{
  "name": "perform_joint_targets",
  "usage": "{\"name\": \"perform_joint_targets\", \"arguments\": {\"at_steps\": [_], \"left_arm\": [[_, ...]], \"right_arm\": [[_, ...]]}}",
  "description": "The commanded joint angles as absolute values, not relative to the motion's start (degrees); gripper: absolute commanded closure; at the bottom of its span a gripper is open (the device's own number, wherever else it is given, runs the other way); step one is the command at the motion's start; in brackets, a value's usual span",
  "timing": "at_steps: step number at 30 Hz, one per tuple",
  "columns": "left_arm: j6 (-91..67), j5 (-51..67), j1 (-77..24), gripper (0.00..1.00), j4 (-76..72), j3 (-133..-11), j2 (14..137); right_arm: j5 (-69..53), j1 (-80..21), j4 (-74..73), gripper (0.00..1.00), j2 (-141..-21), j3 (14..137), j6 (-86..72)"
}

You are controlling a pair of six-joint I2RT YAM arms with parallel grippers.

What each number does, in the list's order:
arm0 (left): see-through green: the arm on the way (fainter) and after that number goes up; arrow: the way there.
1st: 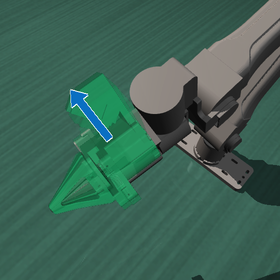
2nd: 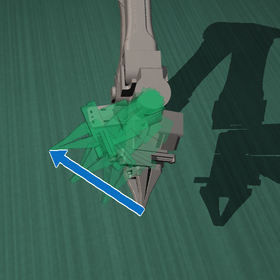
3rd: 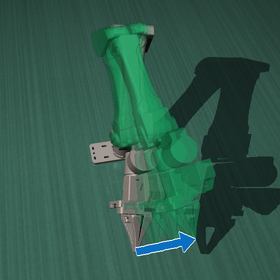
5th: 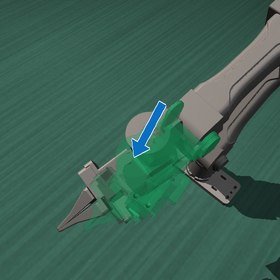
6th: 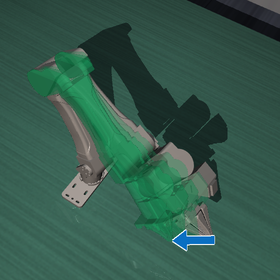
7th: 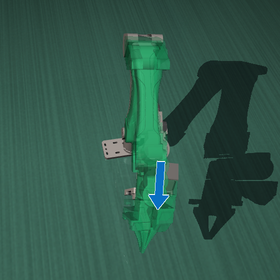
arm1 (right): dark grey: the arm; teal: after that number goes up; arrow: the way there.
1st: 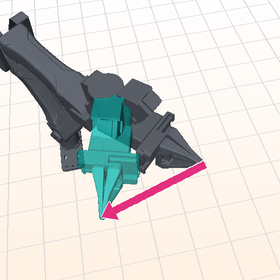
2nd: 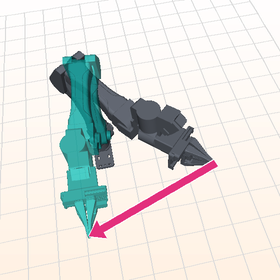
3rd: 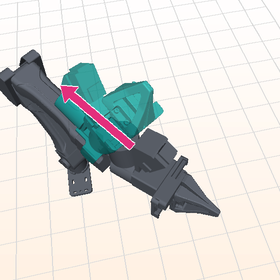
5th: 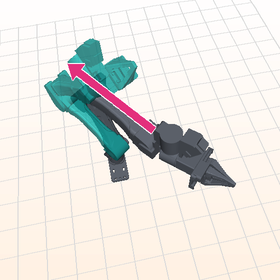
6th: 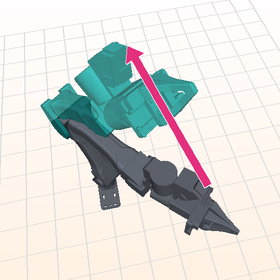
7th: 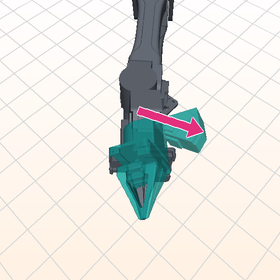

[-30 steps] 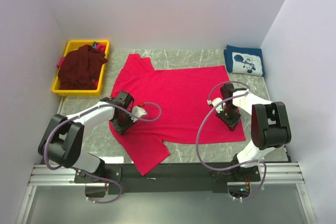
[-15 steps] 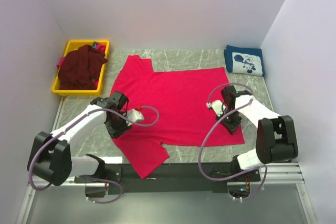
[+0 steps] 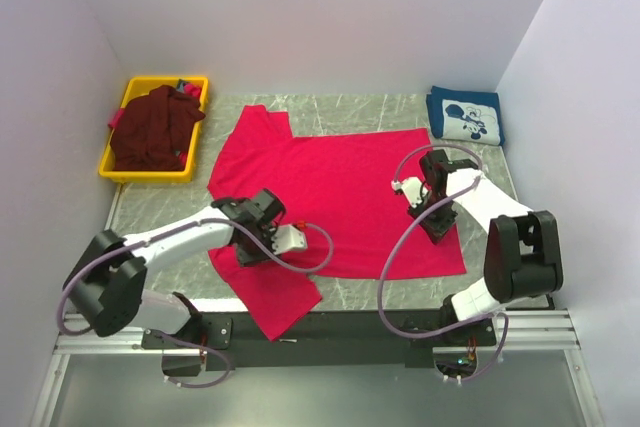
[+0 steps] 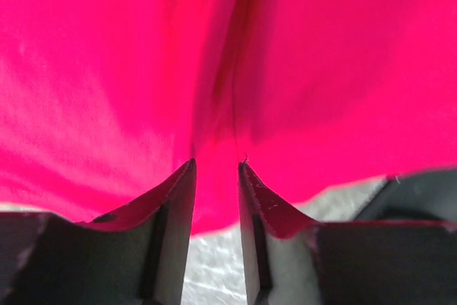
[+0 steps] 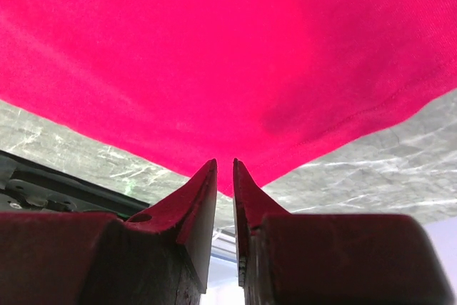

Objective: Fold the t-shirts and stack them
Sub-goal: Flatten the tshirt out, then fold the tshirt

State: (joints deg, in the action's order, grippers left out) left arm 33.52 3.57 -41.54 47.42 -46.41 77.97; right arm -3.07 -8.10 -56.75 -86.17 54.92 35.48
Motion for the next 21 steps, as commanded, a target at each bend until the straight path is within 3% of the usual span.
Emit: {"name": "perform_joint_targets", "arguments": {"at_steps": [1,7,12,21], "left_arm": [[30.5,-2.78,-46.21,0.65,39.03,-44.22,79.71],[31.46,-3.0,-54.31,0.68,38.92,-39.03,80.86],[34.79,1.56,-59.23,0.62,44.28,-36.74,75.95],[47.2,10.71,-59.24,0.62,61.07,-43.32,68.12]], "right_arm": [[-2.82,-7.91,-56.08,0.78,-87.45,57.3,34.19],[-1.06,-7.65,-55.02,0.78,-88.77,56.34,34.54],[-0.53,-7.3,-55.28,0.78,-88.51,56.51,35.07],[-0.09,-6.94,-57.74,0.78,-86.31,56.95,36.65]]}}
